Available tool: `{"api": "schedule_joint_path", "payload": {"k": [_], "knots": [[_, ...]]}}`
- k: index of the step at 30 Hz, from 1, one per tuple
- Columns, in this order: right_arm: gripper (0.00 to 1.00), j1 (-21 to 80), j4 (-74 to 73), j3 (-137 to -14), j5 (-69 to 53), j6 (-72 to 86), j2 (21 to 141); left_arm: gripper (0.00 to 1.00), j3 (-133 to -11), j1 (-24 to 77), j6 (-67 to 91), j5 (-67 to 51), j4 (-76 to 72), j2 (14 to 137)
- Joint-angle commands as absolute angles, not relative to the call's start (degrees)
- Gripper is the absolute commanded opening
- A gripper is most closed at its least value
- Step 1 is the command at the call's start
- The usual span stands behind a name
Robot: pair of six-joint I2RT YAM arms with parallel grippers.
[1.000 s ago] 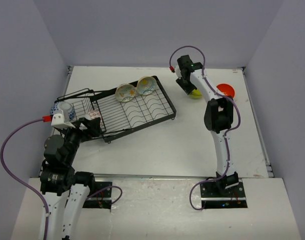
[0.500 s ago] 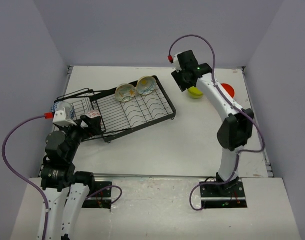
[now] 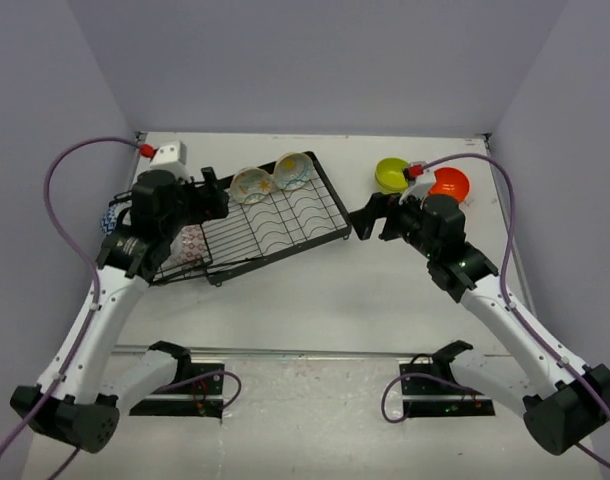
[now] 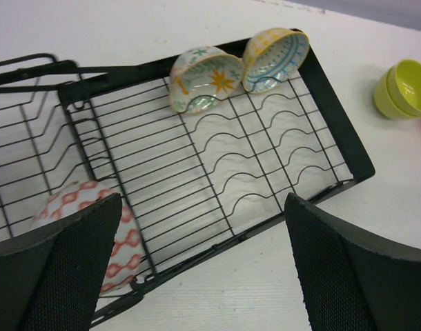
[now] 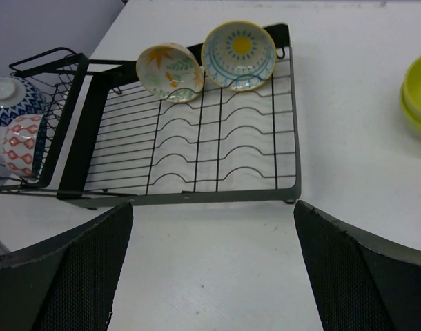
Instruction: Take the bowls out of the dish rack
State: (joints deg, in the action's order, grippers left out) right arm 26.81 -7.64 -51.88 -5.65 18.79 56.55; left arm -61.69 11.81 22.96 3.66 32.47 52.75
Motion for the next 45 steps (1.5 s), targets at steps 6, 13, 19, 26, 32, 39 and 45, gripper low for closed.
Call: {"api": "schedule_joint_path", "payload": {"k": [6, 13, 19, 26, 32, 39, 45], "knots": [[0.99, 26.54, -2.73, -40.09, -11.77, 35.24, 45.38, 1.00, -84.88, 30.93, 17.94, 30.66, 43.85, 81.45], [0.99, 26.54, -9.05, -35.69, -11.69, 33.50, 28.23, 1.00, -89.91, 30.76, 3.70, 32.17, 36.04, 94.38], [0.99, 26.54, -12.30, -34.89, -9.67, 29.80, 21.19, 1.00, -96.76, 27.52, -1.56, 33.50, 34.72, 106.16], [0.99, 26.54, -11.95, -32.96, -9.67, 29.00, 21.62, 1.00, -96.42, 22.85, -9.57, 32.25, 25.41, 112.14], [0.99, 26.54, -12.83, -32.70, -9.23, 28.13, 20.48, 0.92, -95.71, 21.45, -13.97, 31.74, 20.66, 116.45], [0.99, 26.54, -13.62, -32.87, -8.97, 27.33, 19.16, 0.68, -95.45, 20.66, -16.43, 29.53, 17.05, 119.18], [0.99, 26.46, -12.92, -32.70, -9.49, 27.42, 19.16, 0.50, -94.92, 20.39, -16.44, 28.83, 16.17, 120.06]]}}
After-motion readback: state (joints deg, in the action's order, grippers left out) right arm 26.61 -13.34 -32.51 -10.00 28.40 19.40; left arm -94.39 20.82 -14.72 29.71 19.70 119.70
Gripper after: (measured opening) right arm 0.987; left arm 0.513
